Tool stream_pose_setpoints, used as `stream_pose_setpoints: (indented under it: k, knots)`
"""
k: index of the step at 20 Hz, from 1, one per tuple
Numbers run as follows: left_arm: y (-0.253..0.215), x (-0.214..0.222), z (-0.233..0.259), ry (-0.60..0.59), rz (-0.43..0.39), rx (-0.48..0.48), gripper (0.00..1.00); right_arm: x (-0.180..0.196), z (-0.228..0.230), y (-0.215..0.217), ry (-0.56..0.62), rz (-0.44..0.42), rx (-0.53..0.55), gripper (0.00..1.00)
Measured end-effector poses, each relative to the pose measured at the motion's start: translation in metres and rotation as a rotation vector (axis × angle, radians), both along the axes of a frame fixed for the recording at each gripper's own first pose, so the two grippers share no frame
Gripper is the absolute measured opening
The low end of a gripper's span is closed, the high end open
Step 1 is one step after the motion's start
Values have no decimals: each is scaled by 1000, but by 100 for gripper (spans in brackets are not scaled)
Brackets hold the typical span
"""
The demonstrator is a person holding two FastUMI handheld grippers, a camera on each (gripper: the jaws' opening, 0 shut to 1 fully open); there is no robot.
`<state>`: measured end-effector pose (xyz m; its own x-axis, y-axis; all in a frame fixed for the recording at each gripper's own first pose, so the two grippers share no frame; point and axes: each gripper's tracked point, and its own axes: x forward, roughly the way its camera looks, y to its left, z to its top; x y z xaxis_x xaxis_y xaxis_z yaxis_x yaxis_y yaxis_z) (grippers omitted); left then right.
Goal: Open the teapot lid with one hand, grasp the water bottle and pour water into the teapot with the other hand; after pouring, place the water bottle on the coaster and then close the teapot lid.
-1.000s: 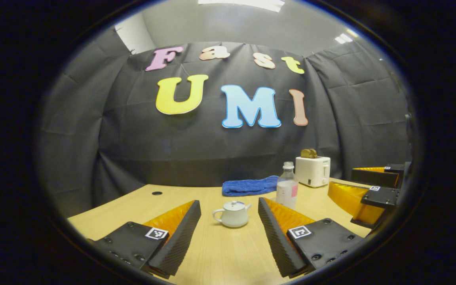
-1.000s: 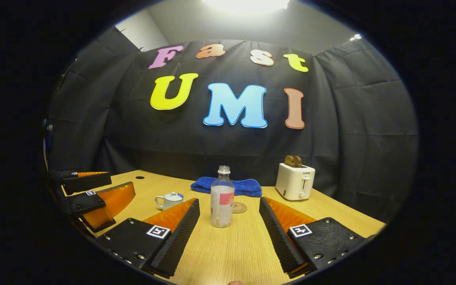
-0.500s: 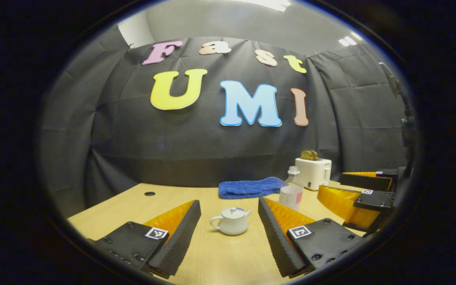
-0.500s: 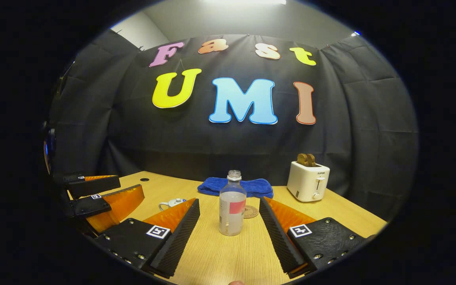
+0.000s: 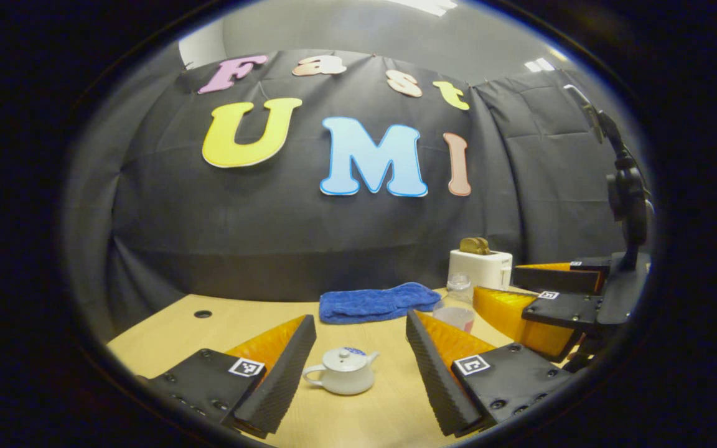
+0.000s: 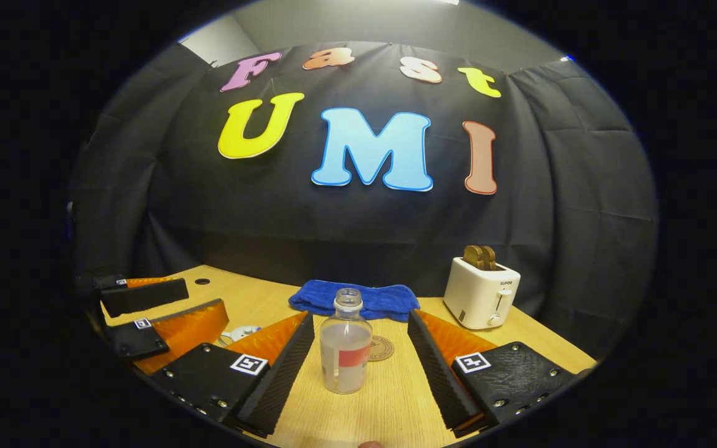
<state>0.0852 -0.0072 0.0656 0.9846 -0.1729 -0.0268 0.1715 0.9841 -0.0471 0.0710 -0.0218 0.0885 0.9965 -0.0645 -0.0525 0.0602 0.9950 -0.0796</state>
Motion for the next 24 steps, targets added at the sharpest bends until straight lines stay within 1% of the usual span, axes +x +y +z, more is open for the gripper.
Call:
stream_pose_setpoints:
  k: [5, 7, 10, 12, 14, 18, 19, 21, 24]
  knots:
    - [-1, 40, -27, 46, -23, -8, 95, 30, -31, 4, 83, 9, 17, 94]
    - [-1, 52, -40, 59, -36, -11, 95, 38, -49, 2, 115, 7, -1, 94]
    - [4, 65, -53, 70, -33, -23, 95, 48, -63, 2, 116, 8, -24, 94]
    - [3, 72, -64, 85, -39, -16, 94, 55, -74, 1, 132, 9, -13, 94]
    - [2, 78, -74, 105, -39, 9, 90, 56, -91, 3, 172, 21, 15, 94]
    - [-2, 77, -84, 133, -47, 14, 82, 54, -107, 2, 210, 18, -7, 95]
    - [0, 79, -89, 144, -35, 30, 70, 54, -108, 5, 215, 30, 8, 94]
    - [3, 79, -87, 143, -23, 53, 59, 54, -108, 10, 216, 46, 27, 94]
    - [10, 82, -86, 132, 14, 49, 19, 54, -109, 8, 204, 36, 12, 95]
